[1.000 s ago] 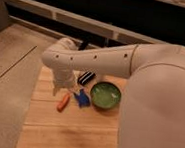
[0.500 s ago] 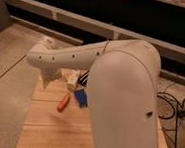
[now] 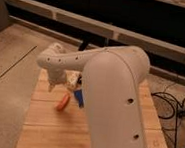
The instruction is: Place the pepper on the white sponge
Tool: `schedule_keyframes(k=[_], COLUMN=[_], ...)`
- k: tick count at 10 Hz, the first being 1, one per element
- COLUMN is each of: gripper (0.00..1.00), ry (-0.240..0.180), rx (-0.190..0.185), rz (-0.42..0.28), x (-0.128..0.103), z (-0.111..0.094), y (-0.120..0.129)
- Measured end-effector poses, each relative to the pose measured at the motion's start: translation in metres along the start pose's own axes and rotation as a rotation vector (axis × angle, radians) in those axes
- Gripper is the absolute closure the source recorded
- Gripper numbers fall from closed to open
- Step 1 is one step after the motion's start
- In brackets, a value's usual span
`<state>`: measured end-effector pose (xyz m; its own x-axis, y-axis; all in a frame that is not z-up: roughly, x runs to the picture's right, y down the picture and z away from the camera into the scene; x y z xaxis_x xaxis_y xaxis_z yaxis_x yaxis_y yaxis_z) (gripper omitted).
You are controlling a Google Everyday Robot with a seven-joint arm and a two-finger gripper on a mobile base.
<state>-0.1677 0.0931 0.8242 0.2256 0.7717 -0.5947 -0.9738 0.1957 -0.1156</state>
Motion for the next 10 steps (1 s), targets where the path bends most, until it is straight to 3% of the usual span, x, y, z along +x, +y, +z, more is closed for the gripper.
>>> schedule_keyframes(k=[3, 4, 5, 10], gripper=[0.35, 0.35, 0.35, 0.35], ry=[0.095, 0.14, 0.159, 0.162], rx=[0.008, 0.02, 0.025, 0.028], rz=[0.093, 0.099, 0.093, 0.089], x=[0.017, 0.028, 0.032, 0.031], z=[0.026, 0.034, 0.036, 0.04], y=[-0.006, -0.006, -0.004, -0.003])
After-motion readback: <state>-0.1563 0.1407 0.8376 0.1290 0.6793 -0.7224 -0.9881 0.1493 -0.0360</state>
